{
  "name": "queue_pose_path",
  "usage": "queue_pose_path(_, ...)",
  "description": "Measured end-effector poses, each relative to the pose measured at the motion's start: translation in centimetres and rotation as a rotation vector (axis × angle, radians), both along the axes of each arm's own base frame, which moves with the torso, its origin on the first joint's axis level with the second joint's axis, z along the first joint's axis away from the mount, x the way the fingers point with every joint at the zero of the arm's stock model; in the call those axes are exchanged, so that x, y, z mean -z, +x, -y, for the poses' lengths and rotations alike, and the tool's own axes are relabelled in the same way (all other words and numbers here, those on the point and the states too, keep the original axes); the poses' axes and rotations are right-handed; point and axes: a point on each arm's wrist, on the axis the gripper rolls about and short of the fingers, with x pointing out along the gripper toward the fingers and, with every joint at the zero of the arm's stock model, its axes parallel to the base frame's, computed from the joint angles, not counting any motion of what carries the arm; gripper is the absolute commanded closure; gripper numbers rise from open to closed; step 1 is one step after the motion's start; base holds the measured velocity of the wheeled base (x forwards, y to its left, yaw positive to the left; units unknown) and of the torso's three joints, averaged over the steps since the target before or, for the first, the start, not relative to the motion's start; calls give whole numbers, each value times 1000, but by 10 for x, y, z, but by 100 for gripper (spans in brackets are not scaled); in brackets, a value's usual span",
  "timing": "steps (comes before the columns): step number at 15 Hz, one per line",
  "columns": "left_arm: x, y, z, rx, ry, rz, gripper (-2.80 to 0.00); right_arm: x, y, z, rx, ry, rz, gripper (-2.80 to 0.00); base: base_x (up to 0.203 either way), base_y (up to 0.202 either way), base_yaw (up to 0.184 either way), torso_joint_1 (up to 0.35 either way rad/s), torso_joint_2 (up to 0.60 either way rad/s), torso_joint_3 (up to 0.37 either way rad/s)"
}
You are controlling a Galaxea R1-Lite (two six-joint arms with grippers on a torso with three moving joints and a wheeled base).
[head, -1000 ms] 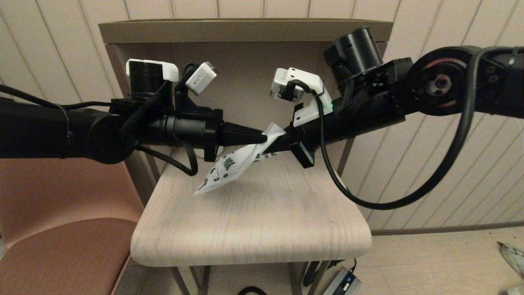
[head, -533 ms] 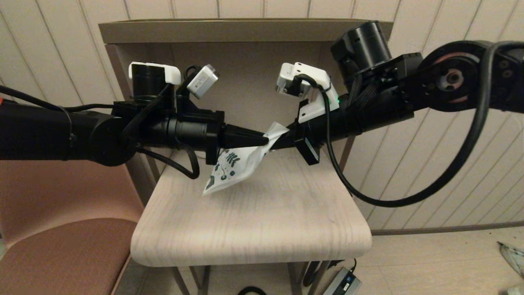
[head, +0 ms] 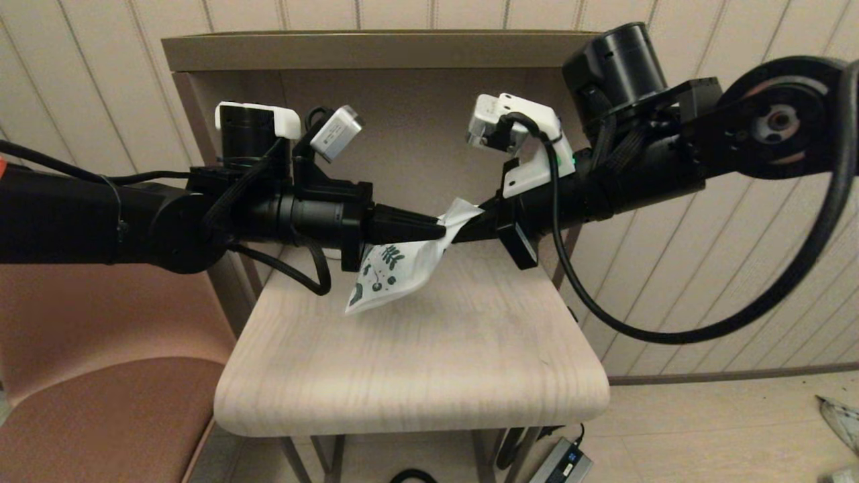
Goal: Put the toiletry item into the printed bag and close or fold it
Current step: Hand it to the other hand
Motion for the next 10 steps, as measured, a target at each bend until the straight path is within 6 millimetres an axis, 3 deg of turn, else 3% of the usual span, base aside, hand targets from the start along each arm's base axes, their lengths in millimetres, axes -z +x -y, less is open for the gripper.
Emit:
queue_pose_path(5,1,0,0,-2,2,-3,0,3,-7,3,-1,-7,-13,0,0,0,0,0,0,0)
queue_pose_path(10,-11,-1,-3,-33,-11,23,0,15,-9,-9,-30,-18,-22,0,0,0,0,0,0,0)
